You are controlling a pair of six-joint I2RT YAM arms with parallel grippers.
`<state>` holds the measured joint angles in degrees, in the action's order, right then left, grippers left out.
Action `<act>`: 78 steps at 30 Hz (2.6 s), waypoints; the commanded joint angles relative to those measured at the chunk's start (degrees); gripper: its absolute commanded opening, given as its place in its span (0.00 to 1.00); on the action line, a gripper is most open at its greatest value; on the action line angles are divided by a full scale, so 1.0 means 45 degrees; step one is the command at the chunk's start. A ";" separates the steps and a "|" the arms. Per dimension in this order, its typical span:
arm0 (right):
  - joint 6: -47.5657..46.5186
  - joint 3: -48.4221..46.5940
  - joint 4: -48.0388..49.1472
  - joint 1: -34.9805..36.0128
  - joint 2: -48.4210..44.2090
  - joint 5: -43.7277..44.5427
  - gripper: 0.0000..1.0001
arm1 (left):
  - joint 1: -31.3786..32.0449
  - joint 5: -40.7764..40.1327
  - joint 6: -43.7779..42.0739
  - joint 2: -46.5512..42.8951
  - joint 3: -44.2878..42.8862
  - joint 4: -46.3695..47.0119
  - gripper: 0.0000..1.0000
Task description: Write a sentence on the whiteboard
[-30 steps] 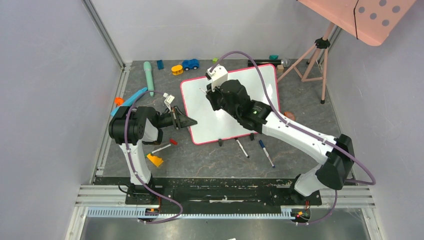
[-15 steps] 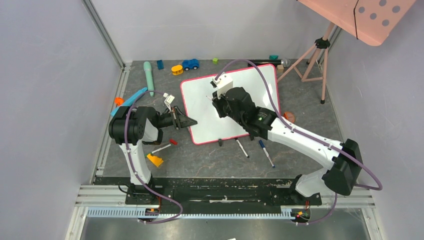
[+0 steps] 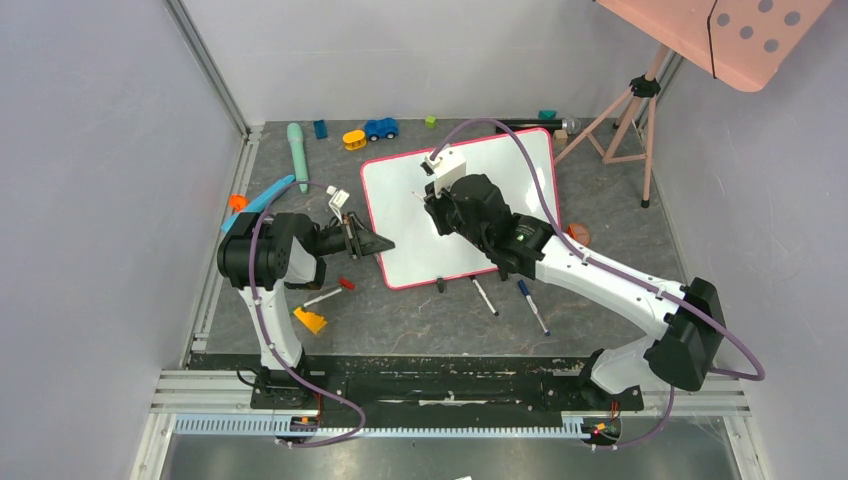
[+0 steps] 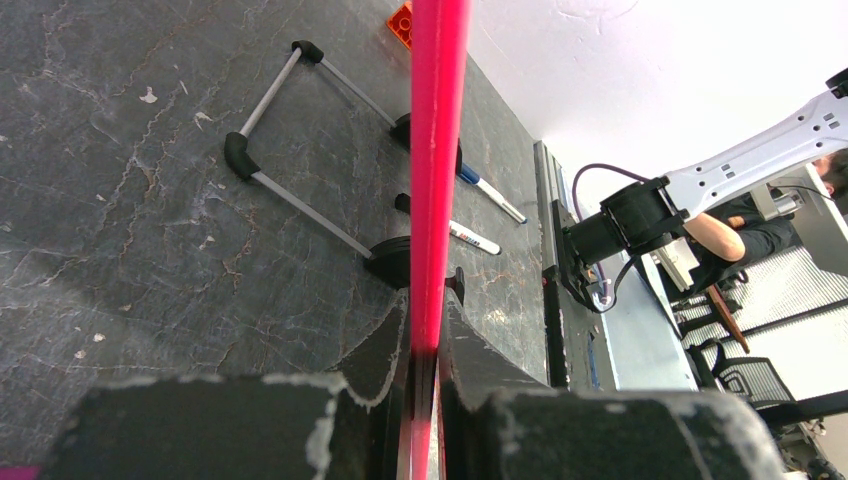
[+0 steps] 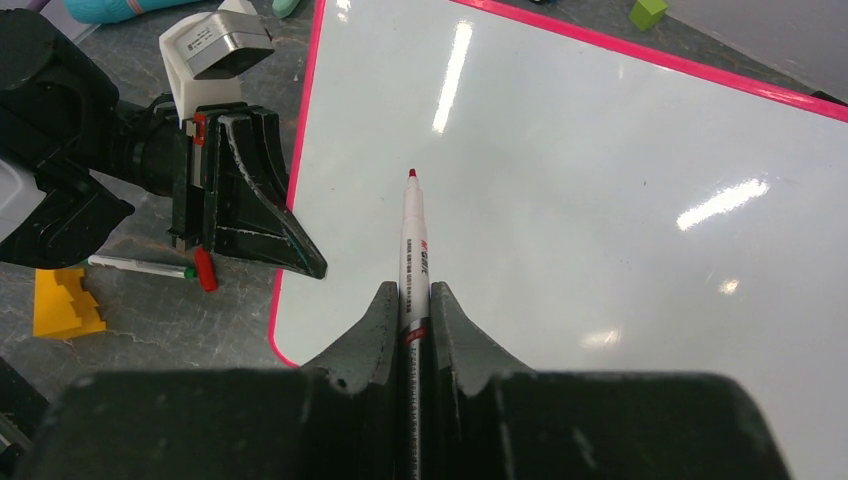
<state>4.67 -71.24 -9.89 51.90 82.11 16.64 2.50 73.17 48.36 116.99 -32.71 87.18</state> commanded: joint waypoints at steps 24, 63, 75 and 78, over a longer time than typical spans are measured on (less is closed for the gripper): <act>-0.0276 -0.1216 0.0987 0.0010 0.0374 0.0144 0.00 | 0.0364 0.0352 -0.0881 0.0475 0.0302 0.0452 0.02; -0.0403 -0.4668 -0.0161 -0.0185 0.2865 -0.0215 0.00 | 0.0362 0.0389 -0.0903 0.0446 0.0313 0.0442 0.02; -0.0440 -0.5555 -0.0343 -0.0244 0.3903 -0.0554 0.00 | 0.0370 0.0391 -0.0903 0.0455 0.0324 0.0454 0.02; -0.0449 -0.5719 -0.0283 -0.0261 0.4190 -0.0555 0.00 | 0.0365 0.0381 -0.0903 0.0461 0.0333 0.0452 0.02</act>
<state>2.90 -93.71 -12.12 51.09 99.55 14.33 2.66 73.14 48.31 116.99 -32.71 87.18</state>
